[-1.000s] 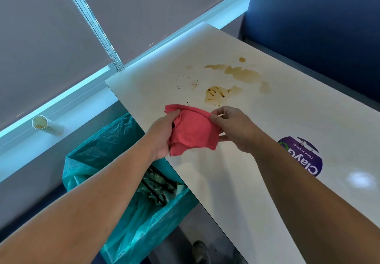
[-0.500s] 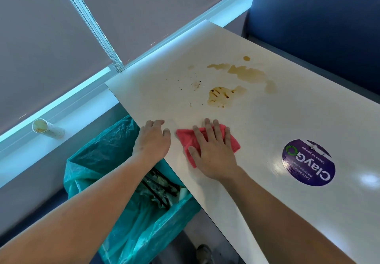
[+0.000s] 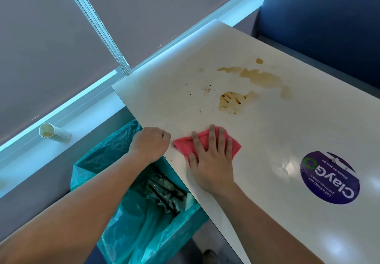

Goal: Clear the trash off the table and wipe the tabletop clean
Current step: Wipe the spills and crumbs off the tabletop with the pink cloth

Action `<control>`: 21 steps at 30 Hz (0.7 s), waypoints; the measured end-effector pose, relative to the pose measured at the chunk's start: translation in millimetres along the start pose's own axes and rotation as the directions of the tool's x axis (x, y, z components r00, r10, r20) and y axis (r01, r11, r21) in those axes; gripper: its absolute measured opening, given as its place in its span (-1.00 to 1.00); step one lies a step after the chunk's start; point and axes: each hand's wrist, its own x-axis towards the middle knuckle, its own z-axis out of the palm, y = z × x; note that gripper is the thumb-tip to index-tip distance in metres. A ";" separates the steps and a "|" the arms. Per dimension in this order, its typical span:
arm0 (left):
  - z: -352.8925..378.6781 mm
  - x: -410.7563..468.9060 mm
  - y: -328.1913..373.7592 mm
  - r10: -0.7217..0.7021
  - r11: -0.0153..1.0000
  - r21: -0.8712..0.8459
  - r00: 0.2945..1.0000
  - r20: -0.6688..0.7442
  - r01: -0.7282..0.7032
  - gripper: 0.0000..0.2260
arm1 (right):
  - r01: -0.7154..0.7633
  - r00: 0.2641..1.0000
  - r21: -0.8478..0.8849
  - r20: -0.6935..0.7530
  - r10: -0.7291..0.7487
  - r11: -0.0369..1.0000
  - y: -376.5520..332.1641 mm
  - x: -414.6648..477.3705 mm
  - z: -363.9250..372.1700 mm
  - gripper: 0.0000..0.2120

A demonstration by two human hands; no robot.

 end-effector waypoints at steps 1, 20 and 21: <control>-0.5 1.6 -1.6 0.007 1.000 0.005 1.000 0.006 -0.007 -0.58 | -0.034 0.999 0.024 -0.009 0.035 0.999 -5.5 7.0 0.4 -0.40; -11.3 23.2 -25.4 -0.047 0.998 -0.042 0.994 0.101 0.052 -0.57 | 0.166 0.982 0.041 0.082 -0.169 0.985 -57.0 -1.7 25.3 -0.48; -10.0 22.8 -25.1 -0.045 0.998 -0.043 0.993 0.110 0.050 -0.56 | 0.215 0.971 0.043 0.101 -0.218 0.976 -64.1 0.5 27.6 -0.48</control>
